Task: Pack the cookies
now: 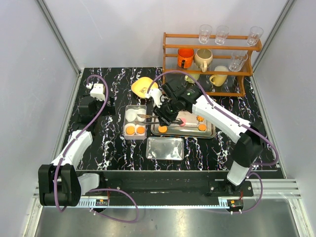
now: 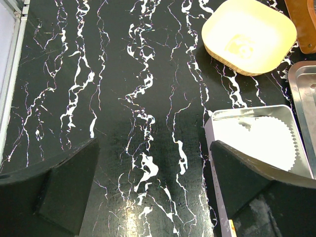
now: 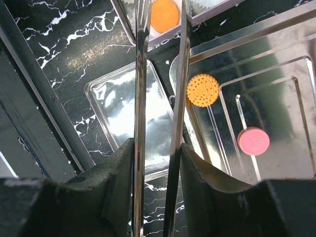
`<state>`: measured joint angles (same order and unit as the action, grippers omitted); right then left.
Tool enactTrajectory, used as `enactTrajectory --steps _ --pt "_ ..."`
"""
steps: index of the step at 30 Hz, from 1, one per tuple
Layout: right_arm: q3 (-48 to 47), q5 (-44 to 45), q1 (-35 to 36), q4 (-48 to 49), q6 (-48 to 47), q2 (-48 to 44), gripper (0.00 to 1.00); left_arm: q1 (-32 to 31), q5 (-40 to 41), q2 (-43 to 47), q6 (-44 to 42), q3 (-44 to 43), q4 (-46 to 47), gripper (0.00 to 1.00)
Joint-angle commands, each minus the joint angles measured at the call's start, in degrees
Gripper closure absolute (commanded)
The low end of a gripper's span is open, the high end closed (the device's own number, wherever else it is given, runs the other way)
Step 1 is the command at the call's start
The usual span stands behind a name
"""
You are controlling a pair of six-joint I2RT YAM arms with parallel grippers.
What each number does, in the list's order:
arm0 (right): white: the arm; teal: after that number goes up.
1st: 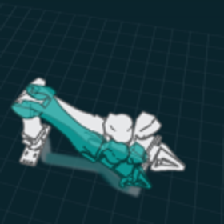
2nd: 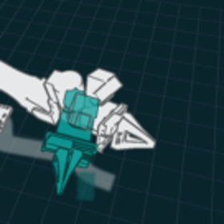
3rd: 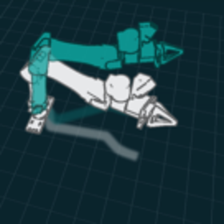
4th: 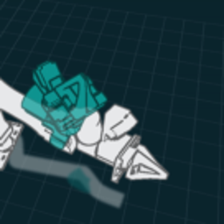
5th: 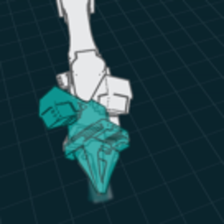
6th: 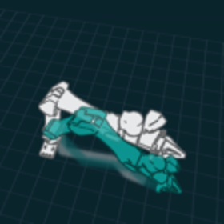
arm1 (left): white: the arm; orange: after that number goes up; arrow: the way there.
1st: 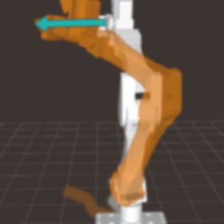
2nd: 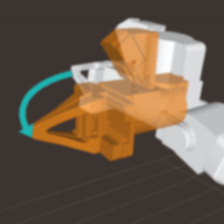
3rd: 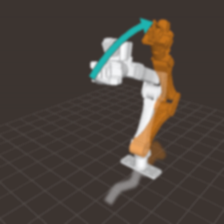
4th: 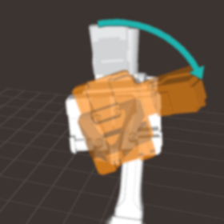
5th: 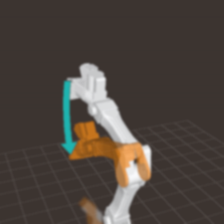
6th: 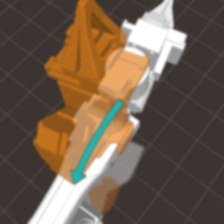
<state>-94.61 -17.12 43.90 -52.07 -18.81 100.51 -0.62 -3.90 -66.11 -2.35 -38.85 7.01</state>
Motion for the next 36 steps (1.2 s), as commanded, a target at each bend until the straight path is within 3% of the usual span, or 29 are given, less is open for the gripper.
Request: enactTrajectory --steps 1,21,36 --pt "-1.28 2.88 0.14 2.50 1.14 -4.97 0.55 0.36 -0.14 1.59 -0.11 -0.17 2.58 0.01" --pt "16.82 3.07 -18.40 5.32 0.97 -17.10 0.56 0.36 -1.46 1.59 0.24 -0.26 2.49 0.01" --pt "27.11 3.76 -22.36 7.69 -0.26 -19.65 0.53 0.36 -1.37 1.59 0.07 -0.17 2.31 0.01"
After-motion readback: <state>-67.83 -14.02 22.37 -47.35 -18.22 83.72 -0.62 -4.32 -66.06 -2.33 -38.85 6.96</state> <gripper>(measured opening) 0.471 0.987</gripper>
